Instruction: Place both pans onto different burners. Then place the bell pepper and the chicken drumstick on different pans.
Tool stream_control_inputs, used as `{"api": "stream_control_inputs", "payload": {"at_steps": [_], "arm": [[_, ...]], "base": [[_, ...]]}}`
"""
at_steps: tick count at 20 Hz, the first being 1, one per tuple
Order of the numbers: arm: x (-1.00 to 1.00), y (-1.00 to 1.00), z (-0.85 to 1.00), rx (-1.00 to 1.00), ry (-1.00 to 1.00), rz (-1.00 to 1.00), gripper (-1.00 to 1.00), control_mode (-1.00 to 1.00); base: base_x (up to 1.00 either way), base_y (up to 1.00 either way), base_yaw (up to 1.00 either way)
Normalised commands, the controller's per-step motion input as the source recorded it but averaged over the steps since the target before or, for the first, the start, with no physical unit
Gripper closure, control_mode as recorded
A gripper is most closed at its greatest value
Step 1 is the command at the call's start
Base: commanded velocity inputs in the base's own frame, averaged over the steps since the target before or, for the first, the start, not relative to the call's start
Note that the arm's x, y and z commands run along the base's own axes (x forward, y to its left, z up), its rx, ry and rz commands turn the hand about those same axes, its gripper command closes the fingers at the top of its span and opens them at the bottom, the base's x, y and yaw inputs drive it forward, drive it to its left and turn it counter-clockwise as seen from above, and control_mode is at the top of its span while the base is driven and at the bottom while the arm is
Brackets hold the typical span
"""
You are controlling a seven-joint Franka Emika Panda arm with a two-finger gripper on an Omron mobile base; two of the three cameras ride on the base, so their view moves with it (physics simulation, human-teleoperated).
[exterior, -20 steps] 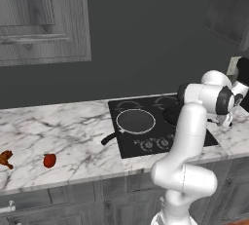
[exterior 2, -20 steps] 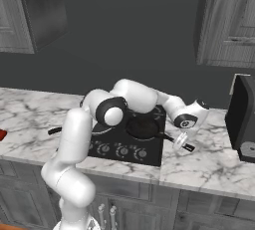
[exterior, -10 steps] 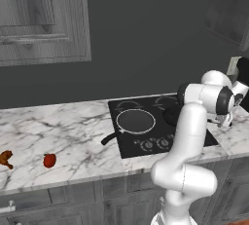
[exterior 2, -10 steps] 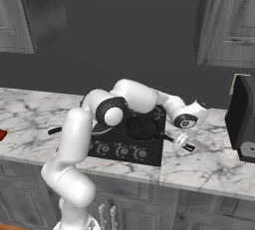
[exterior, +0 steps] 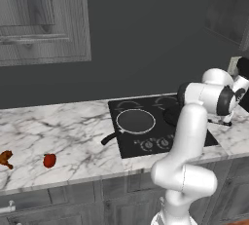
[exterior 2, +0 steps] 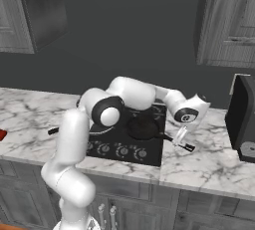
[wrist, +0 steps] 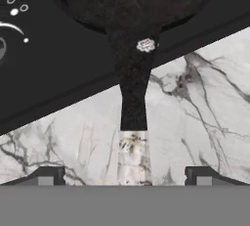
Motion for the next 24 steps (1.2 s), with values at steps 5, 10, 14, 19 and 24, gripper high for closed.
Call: {"api": "stream_control_inputs", "payload": {"at_steps": [5,10,14,19,24], "arm": [[0.0,0.78,0.53,-0.07,0.03,-0.19,-1.0,-1.0],[-0.05,0.81,0.44,-0.05,0.04,-0.24,-1.0,-1.0],[-0.08,0.9,0.45,-0.06,0.04,-0.33,-1.0,-1.0],[-0.08,0.83,0.53,-0.08,0.04,-0.38,-1.0,-1.0],[-0.11,0.81,0.46,-0.14,0.0,-0.36,-1.0,-1.0]], "base": [[0.0,0.0,0.0],[0.0,0.0,0.0],[0.0,0.0,0.0],[0.0,0.0,0.0],[0.0,0.0,0.0]]}}
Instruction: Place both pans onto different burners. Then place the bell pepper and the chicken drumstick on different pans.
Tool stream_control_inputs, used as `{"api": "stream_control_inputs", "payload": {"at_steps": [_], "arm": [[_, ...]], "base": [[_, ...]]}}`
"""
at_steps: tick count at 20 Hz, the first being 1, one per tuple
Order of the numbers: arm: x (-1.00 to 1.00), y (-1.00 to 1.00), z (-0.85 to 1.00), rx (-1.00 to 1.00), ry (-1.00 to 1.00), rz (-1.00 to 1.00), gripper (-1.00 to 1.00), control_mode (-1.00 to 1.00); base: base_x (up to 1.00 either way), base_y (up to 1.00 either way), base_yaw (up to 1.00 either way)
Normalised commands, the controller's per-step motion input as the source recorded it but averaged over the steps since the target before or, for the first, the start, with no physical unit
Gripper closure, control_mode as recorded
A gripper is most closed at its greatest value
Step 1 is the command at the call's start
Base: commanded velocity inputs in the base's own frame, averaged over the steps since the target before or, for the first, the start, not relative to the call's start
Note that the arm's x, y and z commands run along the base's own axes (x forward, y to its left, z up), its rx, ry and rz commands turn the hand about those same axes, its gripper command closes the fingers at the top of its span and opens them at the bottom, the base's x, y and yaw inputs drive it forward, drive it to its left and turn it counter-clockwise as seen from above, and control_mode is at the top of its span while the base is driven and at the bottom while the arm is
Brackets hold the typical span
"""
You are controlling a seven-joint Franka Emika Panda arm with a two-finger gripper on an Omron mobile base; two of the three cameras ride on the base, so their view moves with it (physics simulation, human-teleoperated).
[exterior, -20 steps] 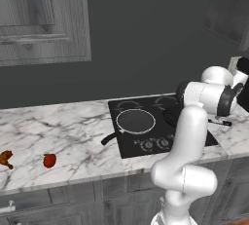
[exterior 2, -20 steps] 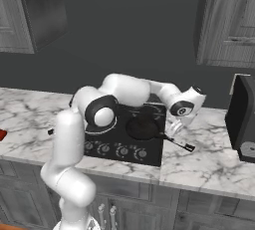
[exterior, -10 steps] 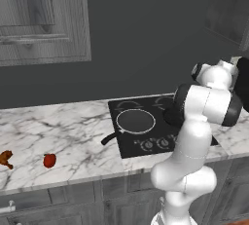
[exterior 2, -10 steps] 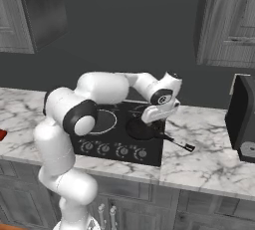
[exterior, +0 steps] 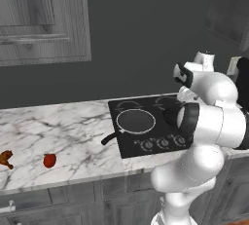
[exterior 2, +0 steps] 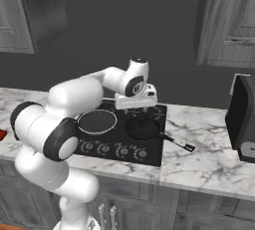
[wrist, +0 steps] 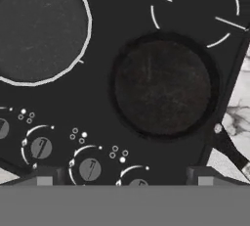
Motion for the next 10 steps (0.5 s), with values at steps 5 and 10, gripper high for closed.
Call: {"api": "stream_control_inputs", "payload": {"at_steps": [5,10], "arm": [[-0.04,0.72,0.39,-0.12,0.01,-0.19,-1.0,-1.0],[-0.16,0.58,0.39,-0.05,0.07,-0.06,-1.0,-1.0]], "base": [[0.0,0.0,0.0],[0.0,0.0,0.0]]}}
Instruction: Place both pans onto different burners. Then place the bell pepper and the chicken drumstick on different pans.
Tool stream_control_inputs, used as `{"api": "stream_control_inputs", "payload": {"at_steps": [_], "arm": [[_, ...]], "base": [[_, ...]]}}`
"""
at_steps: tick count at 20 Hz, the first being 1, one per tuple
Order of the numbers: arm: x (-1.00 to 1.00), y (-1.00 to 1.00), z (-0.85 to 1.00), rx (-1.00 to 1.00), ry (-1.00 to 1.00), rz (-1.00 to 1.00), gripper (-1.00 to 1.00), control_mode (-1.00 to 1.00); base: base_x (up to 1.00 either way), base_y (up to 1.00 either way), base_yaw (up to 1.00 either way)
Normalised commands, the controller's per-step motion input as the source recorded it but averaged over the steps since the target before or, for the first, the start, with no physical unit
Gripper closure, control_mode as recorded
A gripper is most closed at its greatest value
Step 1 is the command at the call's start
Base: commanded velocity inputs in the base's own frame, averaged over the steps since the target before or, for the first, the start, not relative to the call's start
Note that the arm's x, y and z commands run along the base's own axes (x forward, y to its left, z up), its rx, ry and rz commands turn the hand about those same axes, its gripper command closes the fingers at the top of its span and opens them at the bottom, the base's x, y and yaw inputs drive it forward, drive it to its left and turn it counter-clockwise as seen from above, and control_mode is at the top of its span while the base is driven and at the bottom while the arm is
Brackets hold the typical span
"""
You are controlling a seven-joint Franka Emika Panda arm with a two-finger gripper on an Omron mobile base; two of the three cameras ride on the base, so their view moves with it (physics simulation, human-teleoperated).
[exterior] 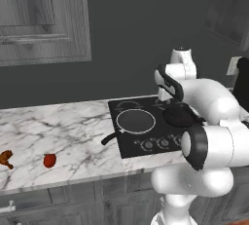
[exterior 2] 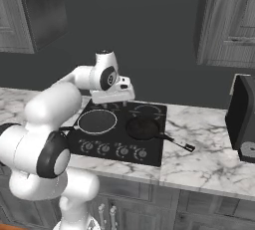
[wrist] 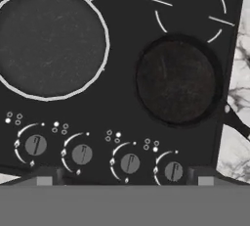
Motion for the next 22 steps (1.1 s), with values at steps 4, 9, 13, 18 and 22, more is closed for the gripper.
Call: {"api": "stream_control_inputs", "payload": {"at_steps": [4,9,13,18,22], "arm": [[-0.22,0.44,0.53,0.02,0.08,-0.01,-1.0,-1.0],[-0.37,0.4,0.48,0.12,0.03,-0.05,-1.0,-1.0],[-0.48,0.48,0.32,0.09,0.05,-0.07,-1.0,-1.0],[-0.48,0.67,0.03,0.0,0.05,-0.04,-1.0,-1.0],[-0.42,0.71,0.06,0.01,0.08,0.0,-1.0,-1.0]], "base": [[0.0,0.0,0.0],[0.0,0.0,0.0],[0.0,0.0,0.0],[0.0,0.0,0.0],[0.0,0.0,0.0]]}}
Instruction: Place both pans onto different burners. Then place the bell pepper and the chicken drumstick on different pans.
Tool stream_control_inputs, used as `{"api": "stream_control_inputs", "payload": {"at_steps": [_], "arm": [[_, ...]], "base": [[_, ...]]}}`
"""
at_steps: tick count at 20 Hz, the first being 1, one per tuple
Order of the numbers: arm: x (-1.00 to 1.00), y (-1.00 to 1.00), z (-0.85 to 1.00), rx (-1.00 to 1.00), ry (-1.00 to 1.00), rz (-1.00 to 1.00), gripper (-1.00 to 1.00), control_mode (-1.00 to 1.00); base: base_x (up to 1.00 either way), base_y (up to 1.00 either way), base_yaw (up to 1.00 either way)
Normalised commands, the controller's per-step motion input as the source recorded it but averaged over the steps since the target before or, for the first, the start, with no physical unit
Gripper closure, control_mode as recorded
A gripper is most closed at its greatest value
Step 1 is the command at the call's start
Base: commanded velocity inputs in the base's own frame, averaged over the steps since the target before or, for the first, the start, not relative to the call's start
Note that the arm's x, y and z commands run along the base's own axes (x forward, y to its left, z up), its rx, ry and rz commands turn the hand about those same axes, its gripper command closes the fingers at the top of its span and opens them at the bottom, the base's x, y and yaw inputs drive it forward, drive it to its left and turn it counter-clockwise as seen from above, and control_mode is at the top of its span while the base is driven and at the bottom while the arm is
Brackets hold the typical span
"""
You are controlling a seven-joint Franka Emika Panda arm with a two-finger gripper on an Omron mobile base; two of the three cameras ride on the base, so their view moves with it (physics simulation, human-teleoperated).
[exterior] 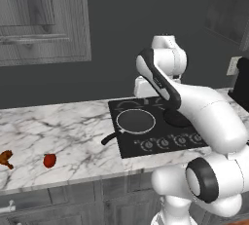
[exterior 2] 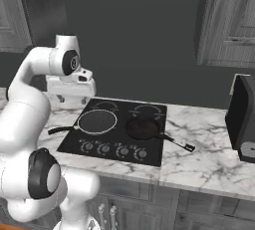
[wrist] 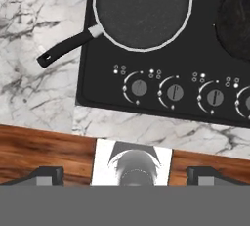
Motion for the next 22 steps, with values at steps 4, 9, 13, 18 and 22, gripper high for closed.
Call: {"api": "stream_control_inputs", "payload": {"at_steps": [4,9,13,18,22], "arm": [[-0.44,0.48,0.0,0.01,0.02,0.0,-1.0,-1.0],[-0.37,0.53,0.0,0.0,0.0,0.0,-1.0,-1.0],[-0.23,0.89,0.0,0.0,0.0,0.0,-1.0,-1.0],[-0.22,0.83,0.0,0.0,0.0,0.0,-1.0,-1.0],[-0.1,0.81,0.0,0.0,0.0,0.0,-1.0,-1.0]], "base": [[0.0,0.0,0.0],[0.0,0.0,0.0],[0.0,0.0,0.0],[0.0,0.0,0.0],[0.0,0.0,0.0]]}}
